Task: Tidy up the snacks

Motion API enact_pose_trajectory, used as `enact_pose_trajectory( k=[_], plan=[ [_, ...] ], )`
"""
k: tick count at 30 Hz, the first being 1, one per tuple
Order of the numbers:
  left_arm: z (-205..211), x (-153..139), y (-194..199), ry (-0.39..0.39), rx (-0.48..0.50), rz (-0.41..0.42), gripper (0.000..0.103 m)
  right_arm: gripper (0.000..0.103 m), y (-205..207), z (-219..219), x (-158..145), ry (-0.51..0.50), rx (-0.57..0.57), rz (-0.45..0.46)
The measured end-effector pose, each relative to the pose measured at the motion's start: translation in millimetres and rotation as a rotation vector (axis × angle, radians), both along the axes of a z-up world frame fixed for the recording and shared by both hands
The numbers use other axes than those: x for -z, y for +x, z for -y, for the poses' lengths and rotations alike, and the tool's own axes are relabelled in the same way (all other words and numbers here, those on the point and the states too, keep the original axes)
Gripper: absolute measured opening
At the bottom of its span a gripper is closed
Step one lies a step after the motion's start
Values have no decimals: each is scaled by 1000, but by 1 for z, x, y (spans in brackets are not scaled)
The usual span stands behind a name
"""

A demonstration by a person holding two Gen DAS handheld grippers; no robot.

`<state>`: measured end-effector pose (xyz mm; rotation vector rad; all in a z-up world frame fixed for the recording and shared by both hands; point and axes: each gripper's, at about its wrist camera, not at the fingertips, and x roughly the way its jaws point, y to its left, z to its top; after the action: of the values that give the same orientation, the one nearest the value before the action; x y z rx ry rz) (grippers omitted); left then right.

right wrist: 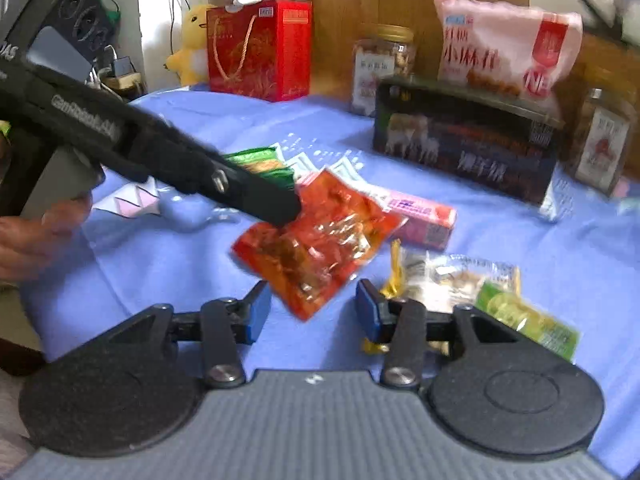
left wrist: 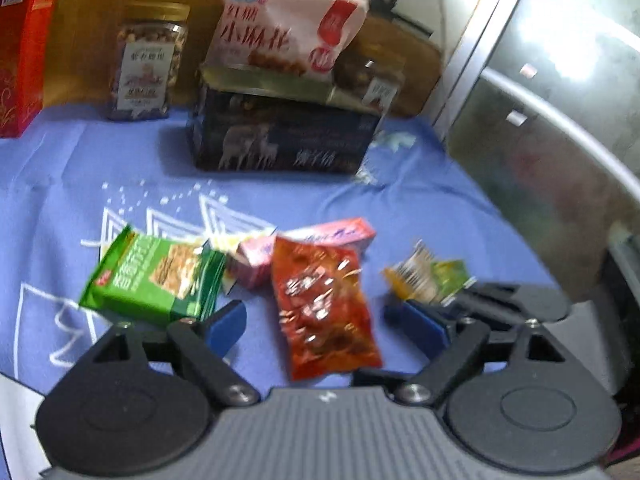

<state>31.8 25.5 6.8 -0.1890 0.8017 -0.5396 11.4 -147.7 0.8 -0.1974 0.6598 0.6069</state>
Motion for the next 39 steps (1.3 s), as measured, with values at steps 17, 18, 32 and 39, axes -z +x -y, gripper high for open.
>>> enact_pose_trajectory(
  k=[17,18,32,39],
  plan=[
    [-15,5,11,-172,-32,-66,25,48,-11,-17,4,0,-3,147],
    [-15,1,10,-174,-34,-53,25,30,-12,-17,3,20,-25,156],
    [-8,9,31,-206,-4,-96,21,36,6,2,7,136,28,64],
    [-9,9,34,-212,-24,-98,10,77,15,14,9,198,128,8]
  ],
)
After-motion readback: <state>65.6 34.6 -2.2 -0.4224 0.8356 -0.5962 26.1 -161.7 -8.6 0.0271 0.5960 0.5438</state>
